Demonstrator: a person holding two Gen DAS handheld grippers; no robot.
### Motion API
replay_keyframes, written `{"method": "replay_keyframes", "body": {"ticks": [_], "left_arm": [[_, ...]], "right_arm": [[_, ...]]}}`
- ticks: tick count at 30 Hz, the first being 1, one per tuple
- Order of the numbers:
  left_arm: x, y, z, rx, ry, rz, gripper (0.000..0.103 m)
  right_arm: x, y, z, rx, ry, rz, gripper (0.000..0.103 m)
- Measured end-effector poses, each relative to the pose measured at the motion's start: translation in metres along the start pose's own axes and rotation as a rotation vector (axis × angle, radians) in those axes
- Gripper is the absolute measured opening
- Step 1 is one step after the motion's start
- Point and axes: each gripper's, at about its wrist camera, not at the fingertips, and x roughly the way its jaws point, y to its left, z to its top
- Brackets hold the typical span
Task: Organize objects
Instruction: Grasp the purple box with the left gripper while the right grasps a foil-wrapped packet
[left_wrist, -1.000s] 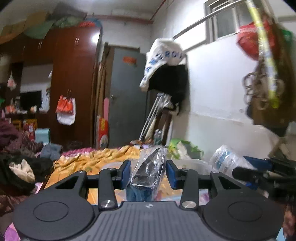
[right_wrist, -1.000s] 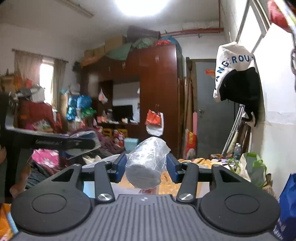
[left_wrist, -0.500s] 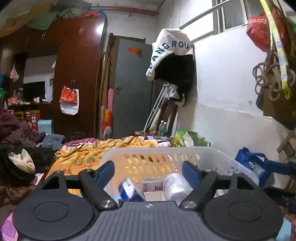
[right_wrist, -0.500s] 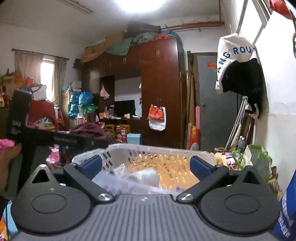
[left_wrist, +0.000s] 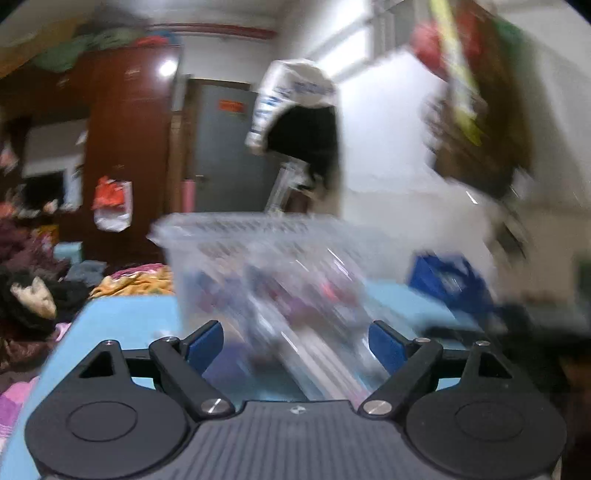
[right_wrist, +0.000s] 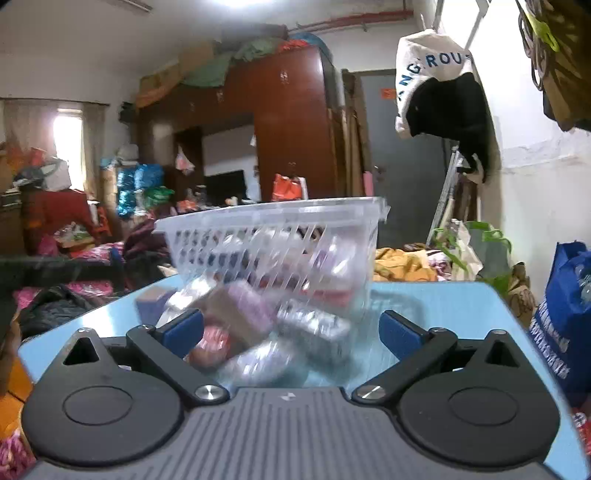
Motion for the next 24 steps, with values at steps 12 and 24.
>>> {"method": "replay_keyframes", "body": {"ticks": [12, 24], "left_arm": [[0.010, -0.048, -0.042, 0.093, 0.083, -0.029, 0.088], [0.013, -0.040, -0.047, 0.101, 0.089, 0.008, 0.085]], "right_arm": [[0.004, 0.013, 0.002, -0.050, -0.024, -0.087, 0.103], [0.052, 0.034, 0.002, -0.136, 0.238, -0.042, 0.074]]}}
